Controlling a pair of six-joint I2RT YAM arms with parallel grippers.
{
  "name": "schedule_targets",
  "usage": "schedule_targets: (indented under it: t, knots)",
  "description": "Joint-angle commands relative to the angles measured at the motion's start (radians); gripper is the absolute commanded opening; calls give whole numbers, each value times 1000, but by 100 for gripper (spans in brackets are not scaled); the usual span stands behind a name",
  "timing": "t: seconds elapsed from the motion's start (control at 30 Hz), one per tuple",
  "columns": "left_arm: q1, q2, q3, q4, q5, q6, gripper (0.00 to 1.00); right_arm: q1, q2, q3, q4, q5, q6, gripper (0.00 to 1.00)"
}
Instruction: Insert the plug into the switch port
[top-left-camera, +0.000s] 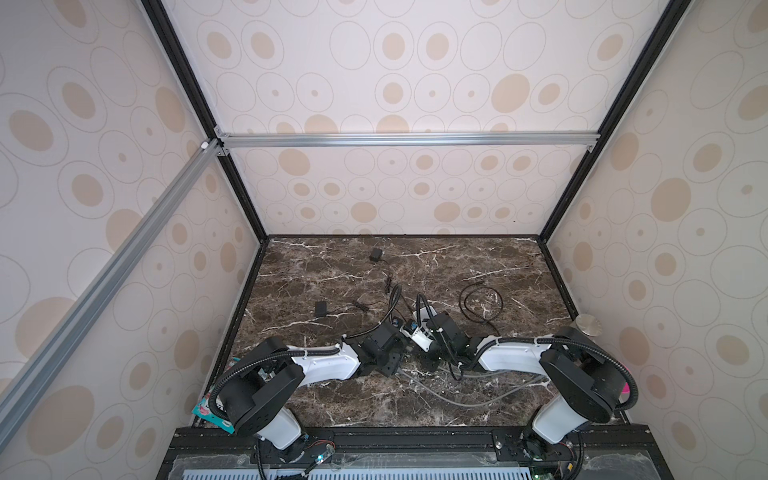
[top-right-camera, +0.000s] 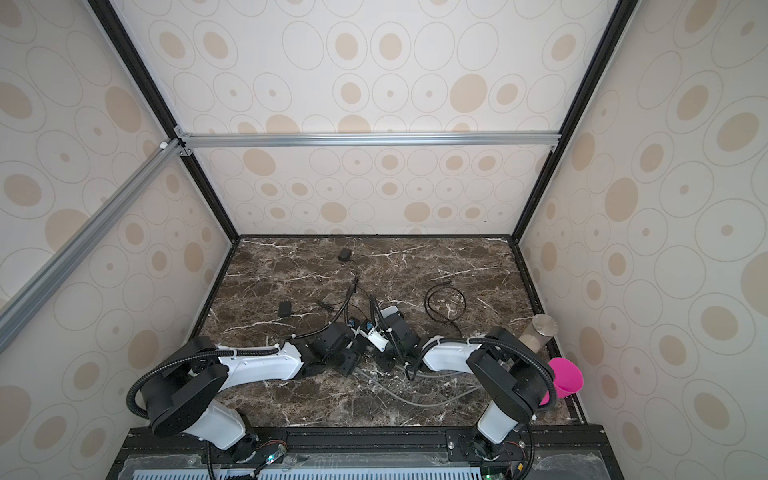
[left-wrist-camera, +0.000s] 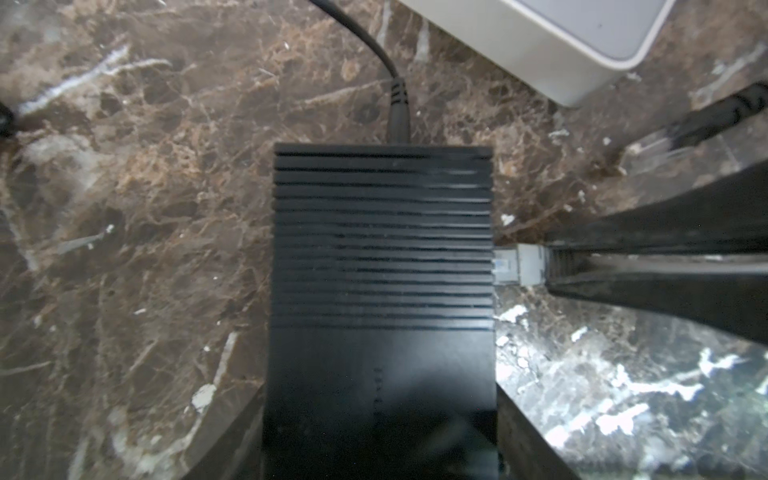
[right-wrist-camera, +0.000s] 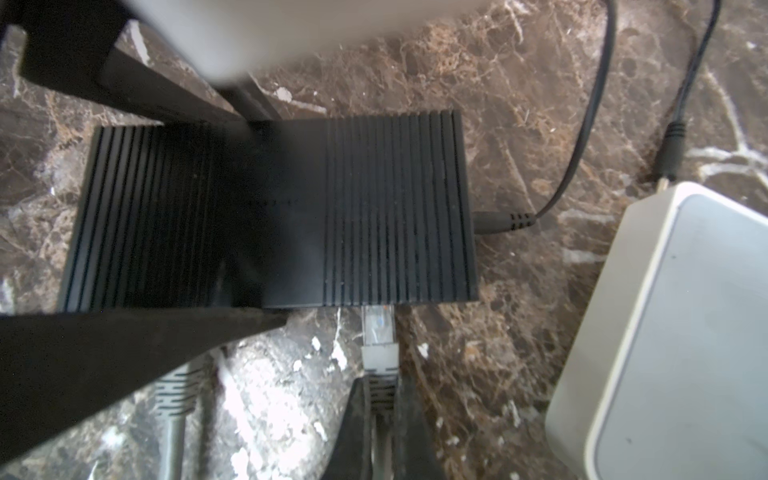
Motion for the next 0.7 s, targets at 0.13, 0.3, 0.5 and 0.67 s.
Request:
schedule_targets:
  t: [0.13,0.3,0.5,0.67]
  knots:
    - [-63,21,-51,-55,173,42,45,-18,82,56,163,-80,-69,4]
    - [-93,43,-47,-51,189,40,45,-20,39,59,259,-147,-103,4]
    - [-130,57,-54,-33,224,41,45,-84,109,127,360,-212,-14,3]
    - [-144,69,-56,-15,260,52,46,-71,158,177,462,-306,82,2]
